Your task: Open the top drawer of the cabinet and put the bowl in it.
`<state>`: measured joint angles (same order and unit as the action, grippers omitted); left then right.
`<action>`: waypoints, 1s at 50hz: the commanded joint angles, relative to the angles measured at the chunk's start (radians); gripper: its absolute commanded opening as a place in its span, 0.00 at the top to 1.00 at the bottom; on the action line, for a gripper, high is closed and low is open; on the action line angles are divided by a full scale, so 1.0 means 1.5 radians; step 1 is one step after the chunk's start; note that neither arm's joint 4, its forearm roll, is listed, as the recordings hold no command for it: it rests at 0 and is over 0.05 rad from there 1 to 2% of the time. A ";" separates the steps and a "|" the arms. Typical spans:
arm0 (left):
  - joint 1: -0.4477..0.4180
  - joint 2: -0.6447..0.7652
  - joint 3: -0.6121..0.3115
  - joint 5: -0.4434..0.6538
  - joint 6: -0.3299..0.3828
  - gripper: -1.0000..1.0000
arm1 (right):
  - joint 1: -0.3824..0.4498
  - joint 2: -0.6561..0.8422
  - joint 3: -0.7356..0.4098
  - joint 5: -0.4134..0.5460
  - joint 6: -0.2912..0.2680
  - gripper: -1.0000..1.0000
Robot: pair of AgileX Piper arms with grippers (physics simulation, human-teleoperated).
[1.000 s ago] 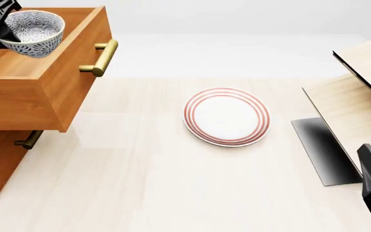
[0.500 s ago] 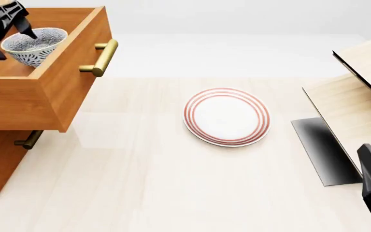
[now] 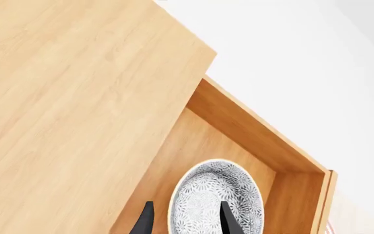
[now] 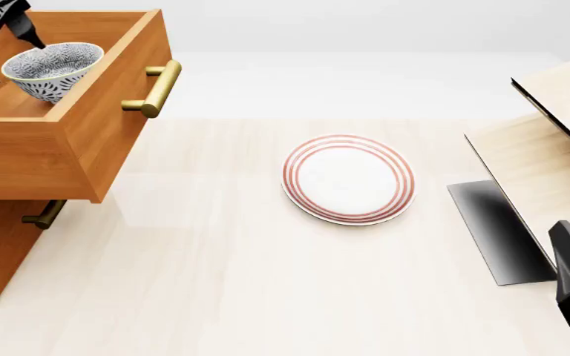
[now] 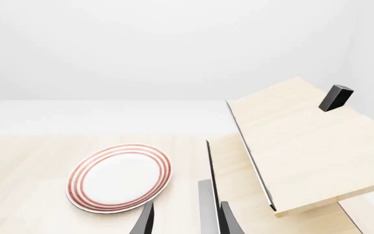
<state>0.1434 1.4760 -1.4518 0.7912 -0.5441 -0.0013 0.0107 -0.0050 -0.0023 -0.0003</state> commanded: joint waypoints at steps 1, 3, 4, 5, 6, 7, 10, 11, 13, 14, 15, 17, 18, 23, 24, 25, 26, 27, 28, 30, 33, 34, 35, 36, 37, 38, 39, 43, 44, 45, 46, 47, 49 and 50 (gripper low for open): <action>0.014 -0.011 -0.020 0.036 0.015 0.00 | 0.000 -0.001 0.001 0.000 0.000 0.00; 0.003 -0.021 -0.015 0.033 0.008 0.00 | 0.000 -0.001 0.001 0.000 0.000 0.00; 0.005 -0.023 -0.016 0.037 0.010 0.00 | 0.000 -0.001 0.001 0.000 0.000 0.00; 0.011 -0.021 -0.022 0.044 0.017 0.00 | 0.000 -0.001 0.001 0.000 0.000 0.00; 0.010 -0.025 -0.020 0.043 0.014 0.00 | 0.000 -0.001 0.001 0.000 0.000 0.00; 0.011 -0.029 -0.022 0.047 0.016 0.00 | 0.000 -0.001 0.001 0.000 0.000 0.00; 0.009 -0.035 -0.021 0.053 0.016 0.00 | 0.000 -0.001 0.001 0.000 0.000 0.00; 0.008 -0.038 -0.021 0.054 0.015 0.00 | 0.000 -0.001 0.001 0.000 0.000 0.00; 0.007 -0.042 -0.023 0.060 0.017 0.00 | 0.000 -0.001 0.001 0.000 0.000 0.00; 0.005 -0.044 -0.024 0.062 0.017 0.00 | 0.000 -0.001 0.001 0.000 0.000 0.00; 0.004 -0.048 -0.024 0.063 0.015 0.00 | 0.000 -0.001 0.001 0.000 0.000 0.00; 0.007 -0.049 -0.034 0.074 0.025 0.00 | 0.000 -0.001 0.001 0.000 0.000 0.00; 0.007 -0.048 -0.034 0.075 0.025 0.00 | 0.000 -0.001 0.001 0.000 0.000 0.00; 0.003 -0.063 -0.039 0.090 0.027 0.00 | 0.000 -0.001 0.001 0.000 0.000 0.00; 0.004 -0.067 -0.038 0.091 0.027 0.00 | 0.000 -0.001 0.001 0.000 0.000 0.00; 0.003 -0.072 -0.035 0.091 0.026 0.00 | 0.000 -0.001 0.001 0.000 0.000 0.00; 0.003 -0.073 -0.034 0.093 0.028 0.00 | 0.000 -0.001 0.001 0.000 0.000 0.00; 0.002 -0.075 -0.034 0.095 0.029 0.00 | 0.000 -0.001 0.001 0.000 0.000 0.00; 0.001 -0.079 -0.031 0.095 0.029 0.00 | 0.000 -0.001 0.001 0.000 0.000 0.00; 0.001 -0.082 -0.030 0.098 0.032 0.00 | 0.000 -0.001 0.001 0.000 0.000 0.00; -0.002 -0.092 -0.030 0.106 0.033 0.00 | 0.000 -0.001 0.001 0.000 0.000 0.00; -0.003 -0.093 -0.031 0.108 0.033 0.00 | 0.000 -0.001 0.001 0.000 0.000 0.00; -0.003 -0.093 -0.031 0.108 0.033 0.00 | 0.000 -0.001 0.001 0.000 0.000 0.00; -0.005 -0.096 -0.034 0.113 0.035 0.00 | 0.000 -0.001 0.001 0.000 0.000 0.00; -0.006 -0.099 -0.038 0.118 0.036 0.00 | 0.000 -0.001 0.001 0.000 0.000 0.00; -0.005 -0.100 -0.041 0.122 0.038 0.00 | 0.000 -0.001 0.001 0.000 0.000 0.00; -0.006 -0.102 -0.044 0.125 0.038 0.00 | 0.000 -0.001 0.001 0.000 0.000 0.00; -0.006 -0.111 -0.053 0.139 0.042 0.00 | 0.000 -0.001 0.001 0.000 0.000 0.00; -0.007 -0.113 -0.053 0.140 0.043 0.00 | 0.000 -0.001 0.001 0.000 0.000 0.00; -0.005 -0.114 -0.055 0.145 0.047 0.00 | 0.000 -0.001 0.001 0.000 0.000 0.00; -0.005 -0.119 -0.055 0.146 0.045 0.00 | 0.000 -0.001 0.001 0.000 0.000 0.00; -0.004 -0.121 -0.058 0.149 0.047 0.00 | 0.000 -0.001 0.001 0.000 0.000 0.00; -0.005 -0.126 -0.062 0.156 0.048 0.00 | 0.000 -0.001 0.001 0.000 0.000 0.00; -0.004 -0.127 -0.065 0.160 0.050 0.00 | 0.000 -0.001 0.001 0.000 0.000 0.00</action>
<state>0.1386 1.3186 -1.5261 0.9880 -0.4829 -0.0013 0.0107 -0.0050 -0.0023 -0.0003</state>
